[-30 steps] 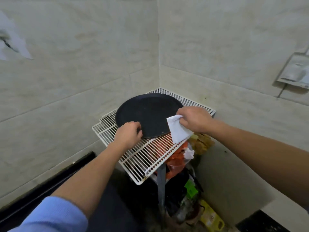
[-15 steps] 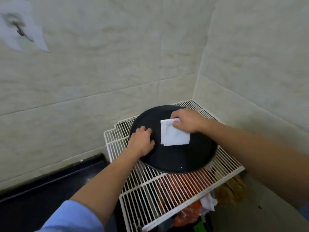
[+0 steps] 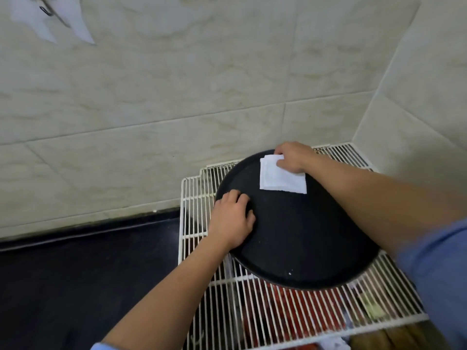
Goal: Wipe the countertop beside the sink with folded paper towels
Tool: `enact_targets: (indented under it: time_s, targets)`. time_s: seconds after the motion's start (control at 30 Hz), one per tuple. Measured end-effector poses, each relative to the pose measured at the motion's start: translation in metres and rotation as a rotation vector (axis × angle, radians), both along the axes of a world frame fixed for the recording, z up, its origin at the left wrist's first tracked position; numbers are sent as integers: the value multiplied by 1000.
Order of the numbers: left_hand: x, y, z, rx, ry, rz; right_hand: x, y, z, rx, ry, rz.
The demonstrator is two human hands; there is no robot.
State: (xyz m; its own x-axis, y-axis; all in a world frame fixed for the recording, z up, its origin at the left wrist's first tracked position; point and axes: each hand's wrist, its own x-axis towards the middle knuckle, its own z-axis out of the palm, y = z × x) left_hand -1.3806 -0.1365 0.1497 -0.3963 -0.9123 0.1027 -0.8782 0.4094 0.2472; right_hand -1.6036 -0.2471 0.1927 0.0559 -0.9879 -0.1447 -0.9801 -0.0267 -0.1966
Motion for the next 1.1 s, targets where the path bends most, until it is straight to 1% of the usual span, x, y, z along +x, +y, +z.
enact_targets:
  time_s: [0.1,0.2,0.27,0.3,0.37,0.43,0.6,0.73,0.83,0.9,1.1]
  targets:
    - [0,0,-4,-23,-10,1,-4,-1,-16,-103,-8,-25]
    - [0,0,-5,-31,-3,-1,-4,9,-21,-278,112,-5]
    - [0,0,-6,-35,-9,-4,1,23,-25,-345,99,40]
    - [0,0,-6,-39,-11,-5,4,32,-28,-329,65,78]
    - [-1,1,-6,-47,-10,-8,9,47,-38,-227,28,147]
    - [-1,1,-6,-56,-13,-13,9,53,-47,-136,61,167]
    - [-1,2,-3,-10,-36,-18,6,50,-45,-78,112,188]
    - [11,7,14,40,-55,-42,11,55,-29,-65,74,172]
    - [38,19,31,-11,-23,19,32,65,-13,-160,23,193]
    - [64,31,40,-27,-56,79,56,74,-3,-218,17,226]
    - [179,87,52,-36,-159,311,169,108,21,-337,-18,424]
